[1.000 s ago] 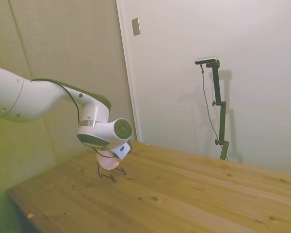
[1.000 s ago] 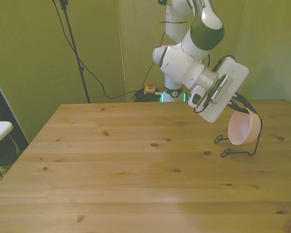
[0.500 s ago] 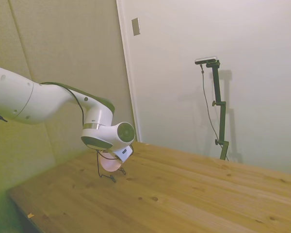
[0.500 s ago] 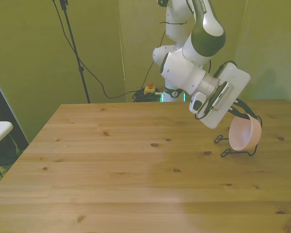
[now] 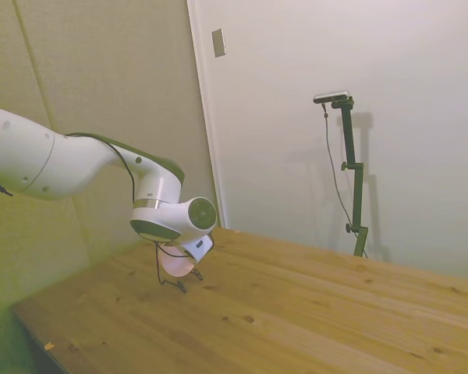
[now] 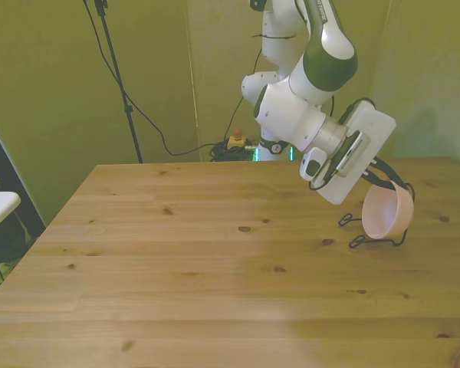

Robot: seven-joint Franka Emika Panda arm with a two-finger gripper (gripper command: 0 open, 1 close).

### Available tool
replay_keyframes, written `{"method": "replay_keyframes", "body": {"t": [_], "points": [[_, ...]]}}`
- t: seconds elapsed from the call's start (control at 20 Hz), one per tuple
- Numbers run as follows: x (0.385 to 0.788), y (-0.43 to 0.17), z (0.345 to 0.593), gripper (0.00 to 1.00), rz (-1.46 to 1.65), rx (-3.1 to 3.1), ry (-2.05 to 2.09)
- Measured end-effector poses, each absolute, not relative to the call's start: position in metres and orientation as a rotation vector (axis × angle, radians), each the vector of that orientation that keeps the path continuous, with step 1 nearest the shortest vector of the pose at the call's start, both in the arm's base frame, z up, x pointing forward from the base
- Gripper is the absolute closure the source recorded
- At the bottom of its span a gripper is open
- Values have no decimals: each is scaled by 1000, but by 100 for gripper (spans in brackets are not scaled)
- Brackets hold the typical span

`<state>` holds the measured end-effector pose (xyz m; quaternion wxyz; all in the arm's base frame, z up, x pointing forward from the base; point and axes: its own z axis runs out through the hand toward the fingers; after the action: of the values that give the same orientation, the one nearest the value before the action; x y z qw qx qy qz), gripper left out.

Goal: Load the bowl

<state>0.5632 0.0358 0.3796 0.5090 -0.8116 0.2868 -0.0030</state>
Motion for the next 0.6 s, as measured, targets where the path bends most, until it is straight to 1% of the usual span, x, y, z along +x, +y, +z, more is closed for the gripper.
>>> {"method": "replay_keyframes", "body": {"t": [0.5, 0.55, 0.6], "points": [[560, 36, 372, 100, 9, -1959, 701], [560, 36, 371, 0, 11, -1959, 702], [560, 36, 370, 0, 13, -1959, 704]]}}
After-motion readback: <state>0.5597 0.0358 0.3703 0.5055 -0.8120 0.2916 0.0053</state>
